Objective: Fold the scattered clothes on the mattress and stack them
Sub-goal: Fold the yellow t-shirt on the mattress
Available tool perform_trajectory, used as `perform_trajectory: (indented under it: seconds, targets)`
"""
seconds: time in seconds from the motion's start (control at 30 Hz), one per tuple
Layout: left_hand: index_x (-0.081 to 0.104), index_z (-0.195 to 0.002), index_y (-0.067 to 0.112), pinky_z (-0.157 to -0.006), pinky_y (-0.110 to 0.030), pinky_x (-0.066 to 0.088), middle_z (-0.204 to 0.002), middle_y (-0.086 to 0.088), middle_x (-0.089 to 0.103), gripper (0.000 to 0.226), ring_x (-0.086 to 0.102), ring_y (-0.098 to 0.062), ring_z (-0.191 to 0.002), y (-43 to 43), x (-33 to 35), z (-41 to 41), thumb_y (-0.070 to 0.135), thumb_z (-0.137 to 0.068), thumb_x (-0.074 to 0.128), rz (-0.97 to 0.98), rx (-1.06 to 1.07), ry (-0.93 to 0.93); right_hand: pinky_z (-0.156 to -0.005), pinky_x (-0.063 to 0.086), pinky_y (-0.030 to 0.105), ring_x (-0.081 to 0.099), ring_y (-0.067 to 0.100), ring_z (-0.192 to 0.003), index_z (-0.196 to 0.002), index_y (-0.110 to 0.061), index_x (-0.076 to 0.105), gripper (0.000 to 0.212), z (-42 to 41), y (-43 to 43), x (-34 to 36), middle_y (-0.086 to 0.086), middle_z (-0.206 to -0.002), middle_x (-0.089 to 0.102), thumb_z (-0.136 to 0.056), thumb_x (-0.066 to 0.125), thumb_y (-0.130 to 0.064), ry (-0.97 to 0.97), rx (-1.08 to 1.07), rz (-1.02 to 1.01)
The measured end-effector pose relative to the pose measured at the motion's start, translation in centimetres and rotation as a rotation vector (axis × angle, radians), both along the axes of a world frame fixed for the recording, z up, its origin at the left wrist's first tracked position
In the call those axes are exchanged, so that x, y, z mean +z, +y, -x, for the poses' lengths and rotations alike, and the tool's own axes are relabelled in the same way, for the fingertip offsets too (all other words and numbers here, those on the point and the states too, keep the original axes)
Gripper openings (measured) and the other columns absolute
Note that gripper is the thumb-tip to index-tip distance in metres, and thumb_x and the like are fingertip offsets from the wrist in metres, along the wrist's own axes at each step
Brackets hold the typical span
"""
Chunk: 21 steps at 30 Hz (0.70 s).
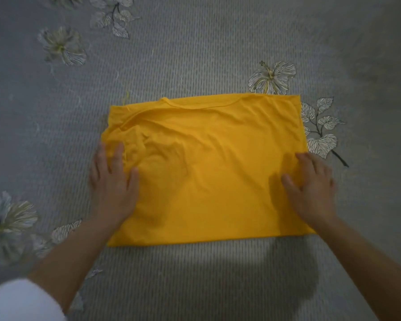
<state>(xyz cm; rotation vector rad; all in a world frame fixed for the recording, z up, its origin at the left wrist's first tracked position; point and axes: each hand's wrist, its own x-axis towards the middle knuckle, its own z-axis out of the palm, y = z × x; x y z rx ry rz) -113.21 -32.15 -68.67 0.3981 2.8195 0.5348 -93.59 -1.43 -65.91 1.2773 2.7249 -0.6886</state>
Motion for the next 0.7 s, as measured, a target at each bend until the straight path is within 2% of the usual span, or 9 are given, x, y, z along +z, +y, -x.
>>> perform_trajectory:
  seconds: [0.07, 0.17, 0.23, 0.3, 0.43, 0.5, 0.57, 0.63, 0.7]
  targets:
    - [0.014, -0.151, 0.027, -0.113, -0.054, 0.01, -0.159, -0.009, 0.001, 0.067, 0.007, -0.033, -0.144, -1.3, -0.6, -3.7, 0.055, -0.09, 0.026, -0.013, -0.024, -0.022, -0.109, 0.02, 0.054, 0.026, 0.029, -0.137, -0.142, -0.014, 0.038, 0.075, -3.4, -1.9, -0.7, 0.01, -0.15, 0.03, -0.079, 0.041, -0.056, 0.005, -0.059, 0.035]
    - [0.018, -0.149, 0.018, -0.109, -0.056, 0.019, -0.153, -0.018, 0.015, 0.073, 0.018, -0.035, -0.137, -2.9, -0.9, -7.8, 0.054, -0.087, 0.032, -0.081, 0.188, -0.076, -0.105, 0.03, 0.054, 0.034, 0.034, -0.128, -0.14, -0.007, 0.038, 0.084, -7.4, -3.9, -1.5, 0.019, -0.142, 0.033, -0.077, 0.044, -0.062, 0.068, -0.237, 0.101]
    - [0.024, -0.145, 0.012, -0.102, -0.056, 0.03, -0.143, -0.023, 0.027, 0.073, 0.032, -0.039, -0.127, -3.4, -0.6, -9.5, 0.052, -0.085, 0.038, -0.188, 0.355, -0.088, -0.102, 0.033, 0.051, 0.036, 0.037, -0.125, -0.139, -0.003, 0.038, 0.075, -8.8, -4.2, -1.7, 0.023, -0.138, 0.035, -0.085, 0.057, -0.051, 0.081, -0.365, 0.115]
    - [0.027, -0.143, 0.011, -0.099, -0.05, 0.035, -0.138, -0.023, 0.032, 0.067, 0.037, -0.036, -0.122, -3.6, -0.1, -10.7, 0.047, -0.089, 0.045, -0.278, 0.481, -0.13, -0.102, 0.033, 0.048, 0.038, 0.039, -0.124, -0.138, 0.0, 0.039, 0.066, -9.1, -4.3, -1.6, 0.024, -0.137, 0.038, -0.089, 0.065, -0.036, 0.078, -0.464, 0.12]
    - [0.038, -0.137, 0.007, -0.098, -0.046, 0.041, -0.134, -0.017, 0.046, 0.055, 0.046, -0.031, -0.12, -3.8, 0.2, -11.7, 0.04, -0.095, 0.05, -0.32, 0.646, -0.205, -0.088, 0.039, 0.039, 0.045, 0.036, -0.115, -0.132, 0.001, 0.042, 0.064, -8.4, -3.0, -1.1, 0.023, -0.135, 0.039, -0.085, 0.07, -0.031, 0.111, -0.69, 0.214]
    - [0.05, -0.125, 0.005, -0.089, -0.042, 0.044, -0.117, -0.013, 0.057, 0.046, 0.054, -0.027, -0.105, -4.0, 0.2, -11.6, 0.038, -0.094, 0.053, -0.325, 0.699, -0.227, -0.071, 0.04, 0.032, 0.055, 0.037, -0.1, -0.12, 0.004, 0.052, 0.054, -8.1, -1.9, -1.0, 0.021, -0.115, 0.054, -0.08, 0.073, -0.025, 0.094, -0.721, 0.314]
    - [0.057, -0.113, 0.004, -0.083, -0.039, 0.046, -0.103, -0.01, 0.059, 0.037, 0.057, -0.026, -0.095, -4.4, 0.2, -11.4, 0.035, -0.092, 0.059, -0.379, 0.785, -0.25, -0.055, 0.037, 0.028, 0.056, 0.031, -0.07, -0.098, 0.005, 0.062, 0.028, -8.1, -1.0, -0.5, 0.015, -0.078, 0.057, -0.081, 0.07, -0.015, 0.107, -0.724, 0.462]
    - [0.059, -0.108, 0.007, -0.086, -0.044, 0.051, -0.1, -0.009, 0.06, 0.034, 0.061, -0.029, -0.094, -5.2, 0.1, -11.5, 0.034, -0.089, 0.064, -0.441, 0.852, -0.218, -0.054, 0.038, 0.03, 0.046, 0.024, -0.057, -0.088, 0.007, 0.065, 0.016, -8.5, -0.2, 0.1, 0.014, -0.066, 0.051, -0.08, 0.068, -0.007, 0.106, -0.744, 0.489]
    - [0.06, -0.109, 0.007, -0.087, -0.044, 0.05, -0.101, -0.012, 0.061, 0.033, 0.061, -0.03, -0.097, -6.2, 0.3, -12.1, 0.03, -0.087, 0.066, -0.441, 0.884, -0.166, -0.061, 0.041, 0.036, 0.045, 0.026, -0.058, -0.077, 0.007, 0.064, 0.011, -9.4, 0.0, 0.7, 0.016, -0.069, 0.052, -0.075, 0.066, -0.003, 0.108, -0.759, 0.481]
